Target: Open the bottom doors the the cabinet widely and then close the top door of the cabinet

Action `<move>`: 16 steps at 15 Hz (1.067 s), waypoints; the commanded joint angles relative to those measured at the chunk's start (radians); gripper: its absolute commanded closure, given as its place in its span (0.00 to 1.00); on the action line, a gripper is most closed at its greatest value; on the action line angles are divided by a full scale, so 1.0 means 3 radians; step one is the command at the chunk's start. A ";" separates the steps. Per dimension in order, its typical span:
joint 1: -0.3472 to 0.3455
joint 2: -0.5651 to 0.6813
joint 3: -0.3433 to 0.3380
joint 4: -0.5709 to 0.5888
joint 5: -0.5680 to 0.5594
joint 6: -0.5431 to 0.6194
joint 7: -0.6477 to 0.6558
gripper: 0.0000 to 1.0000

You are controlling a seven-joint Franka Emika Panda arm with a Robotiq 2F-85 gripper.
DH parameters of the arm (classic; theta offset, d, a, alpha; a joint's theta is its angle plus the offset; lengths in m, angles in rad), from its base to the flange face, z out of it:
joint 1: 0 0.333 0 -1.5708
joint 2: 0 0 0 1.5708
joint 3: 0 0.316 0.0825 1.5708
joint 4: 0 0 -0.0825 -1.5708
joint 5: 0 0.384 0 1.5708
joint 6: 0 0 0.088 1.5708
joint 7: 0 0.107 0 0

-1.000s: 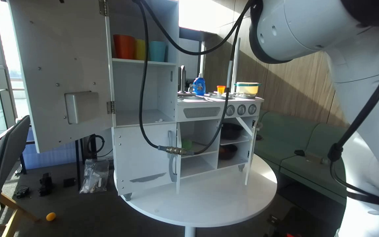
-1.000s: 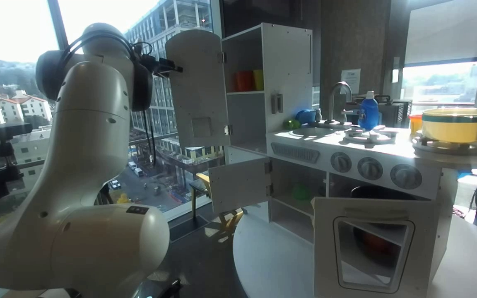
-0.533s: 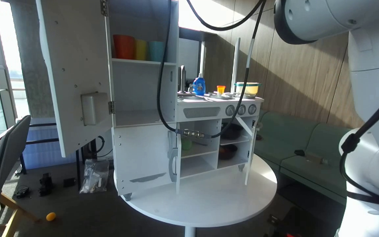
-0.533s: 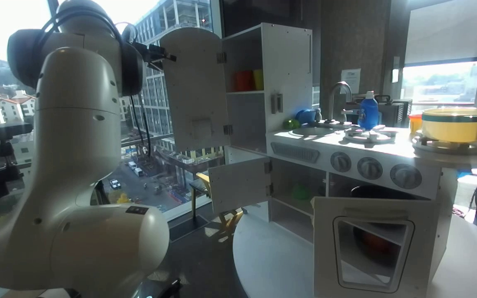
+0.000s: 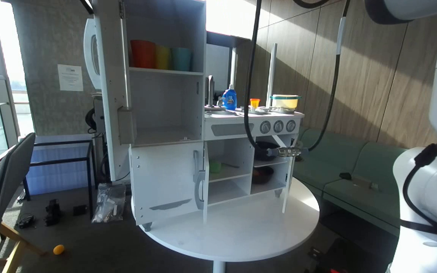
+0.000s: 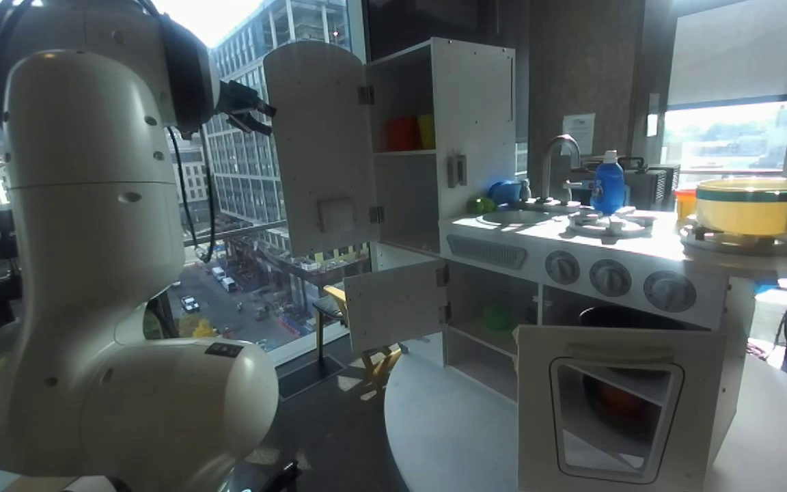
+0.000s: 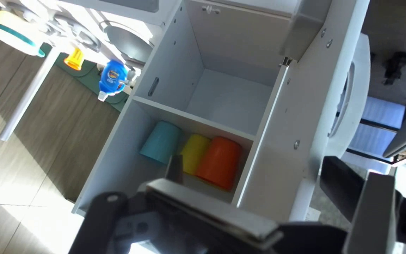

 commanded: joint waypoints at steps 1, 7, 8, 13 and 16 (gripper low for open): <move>-0.0084 -0.0407 -0.0145 -0.0525 0.0073 0.0081 0.0153 0.00; -0.0249 -0.0628 -0.0270 -0.0938 -0.0095 0.0102 0.0158 0.00; -0.0282 -0.0665 -0.0273 -0.1011 -0.0094 0.0081 0.0141 0.00; -0.0444 -0.0905 -0.0299 -0.1421 -0.0002 0.0065 0.0262 0.00; -0.0520 -0.1008 -0.0327 -0.1615 -0.0063 0.0144 0.0468 0.00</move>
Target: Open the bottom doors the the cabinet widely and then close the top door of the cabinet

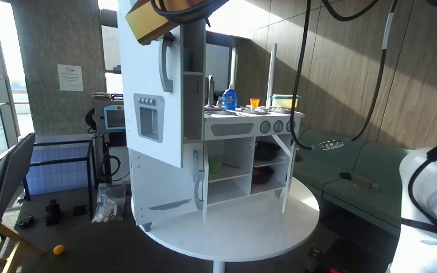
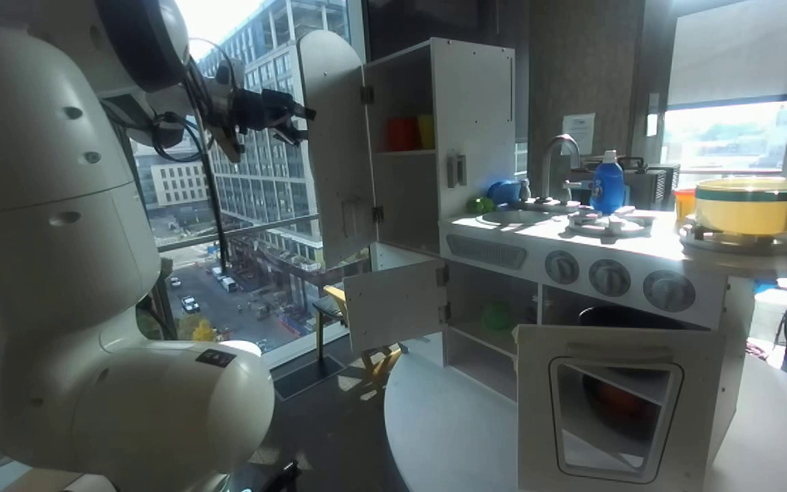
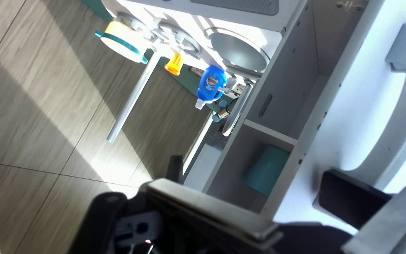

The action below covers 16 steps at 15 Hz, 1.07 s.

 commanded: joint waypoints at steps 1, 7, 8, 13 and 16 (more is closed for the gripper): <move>-0.0101 -0.0226 -0.0049 -0.0351 -0.0048 0.0175 0.0238 0.00; -0.0244 -0.0402 -0.0206 -0.0589 -0.0069 0.0506 0.0618 0.00; -0.0261 -0.0422 -0.0240 -0.0584 -0.0005 0.0563 0.0703 0.00; -0.0266 -0.0382 -0.0187 -0.0525 0.0191 0.0443 0.0710 0.00; -0.0195 -0.0450 -0.0111 -0.0497 0.0240 0.0461 0.0708 0.00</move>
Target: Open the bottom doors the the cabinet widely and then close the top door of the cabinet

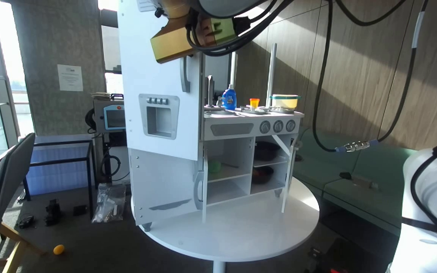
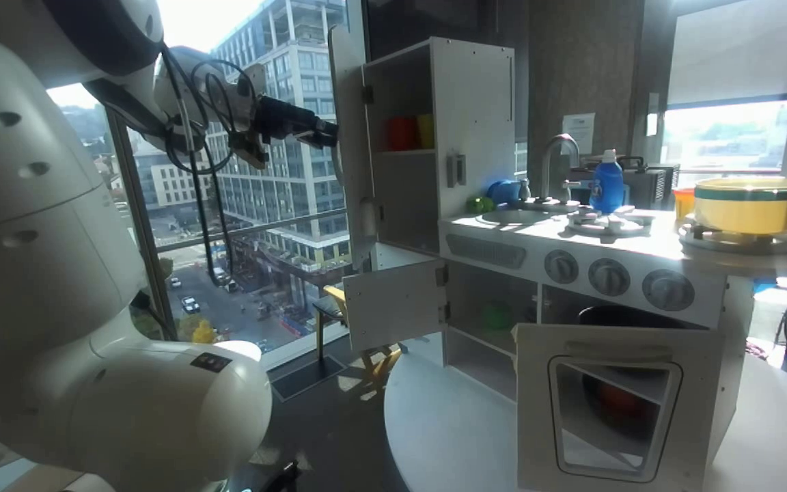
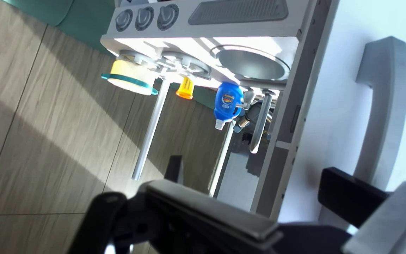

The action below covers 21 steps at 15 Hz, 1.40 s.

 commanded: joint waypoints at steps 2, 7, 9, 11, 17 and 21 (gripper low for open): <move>0.0012 0.0015 0.0274 0.0074 -0.0301 -0.0175 0.0149 0.00; -0.0022 0.0250 0.0420 0.0061 -0.0996 -0.0615 0.0310 0.00; -0.0024 0.0371 0.0380 0.0051 -0.1180 -0.0782 0.0308 0.00; -0.0035 0.0498 0.0315 0.0049 -0.1333 -0.0912 0.0305 0.00; -0.0130 0.0628 -0.0004 0.0111 -0.1470 -0.0843 0.0271 0.00; -0.0283 0.0423 -0.0292 0.0023 -0.1349 0.0102 0.0419 0.00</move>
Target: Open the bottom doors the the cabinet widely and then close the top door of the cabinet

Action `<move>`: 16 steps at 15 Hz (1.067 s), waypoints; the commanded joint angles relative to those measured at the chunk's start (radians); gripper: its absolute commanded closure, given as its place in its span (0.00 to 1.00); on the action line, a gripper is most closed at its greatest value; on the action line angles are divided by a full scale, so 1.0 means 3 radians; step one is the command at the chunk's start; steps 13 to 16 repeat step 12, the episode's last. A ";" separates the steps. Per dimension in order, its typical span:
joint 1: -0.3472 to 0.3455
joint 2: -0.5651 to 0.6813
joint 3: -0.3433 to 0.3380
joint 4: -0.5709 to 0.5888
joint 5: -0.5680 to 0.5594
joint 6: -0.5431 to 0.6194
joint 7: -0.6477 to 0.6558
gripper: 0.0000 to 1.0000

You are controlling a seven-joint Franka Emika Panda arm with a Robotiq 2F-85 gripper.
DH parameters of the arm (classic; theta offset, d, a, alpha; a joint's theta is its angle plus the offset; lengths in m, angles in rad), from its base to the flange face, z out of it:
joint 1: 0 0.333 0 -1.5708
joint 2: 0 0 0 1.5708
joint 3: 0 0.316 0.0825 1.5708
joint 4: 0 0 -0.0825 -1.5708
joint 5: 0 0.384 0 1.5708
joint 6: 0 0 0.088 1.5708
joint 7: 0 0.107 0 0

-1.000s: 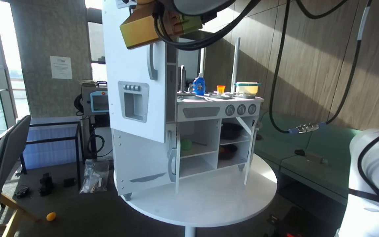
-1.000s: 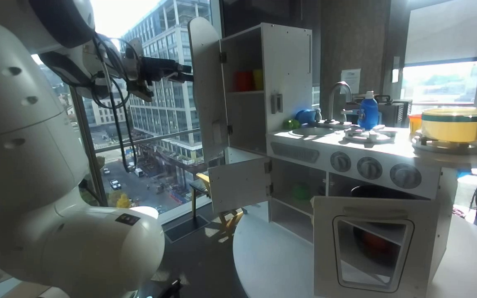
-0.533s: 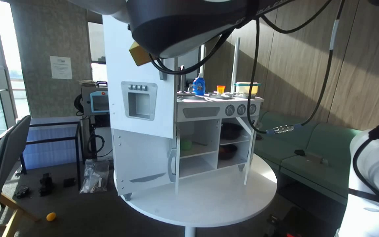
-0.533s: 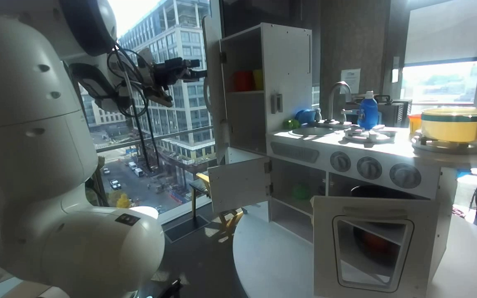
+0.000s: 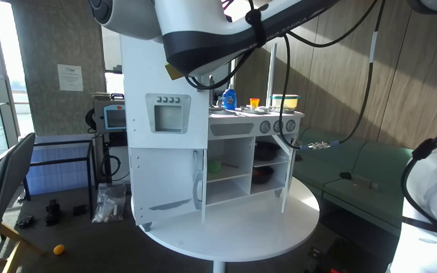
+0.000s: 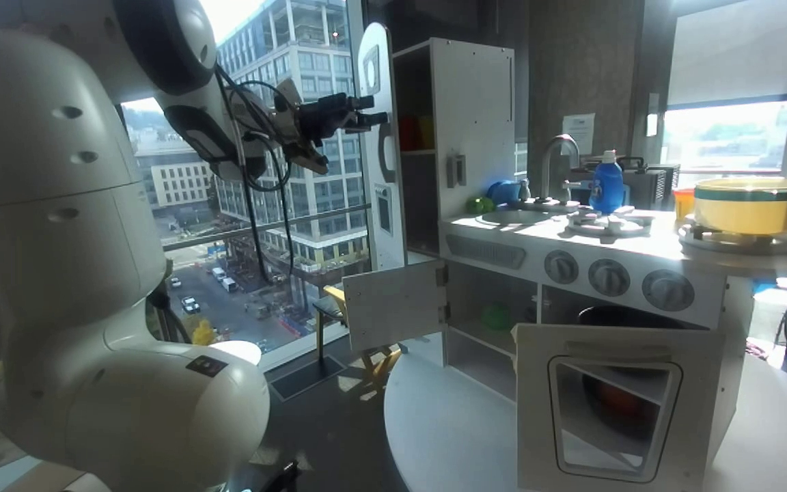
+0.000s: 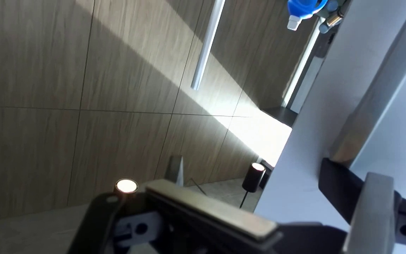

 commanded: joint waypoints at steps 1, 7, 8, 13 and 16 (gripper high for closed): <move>-0.0139 -0.0153 -0.0232 -0.0057 0.0126 0.0868 0.0136 0.00; -0.0335 -0.0255 -0.0514 -0.0144 0.0098 0.2006 0.0487 0.00; -0.0352 -0.0277 -0.0537 -0.0166 0.0087 0.2127 0.0558 0.00; -0.0391 -0.0380 -0.0582 -0.0293 0.0147 0.2455 0.0570 0.00; -0.0391 -0.0380 -0.0582 -0.0293 0.0147 0.2455 0.0570 0.00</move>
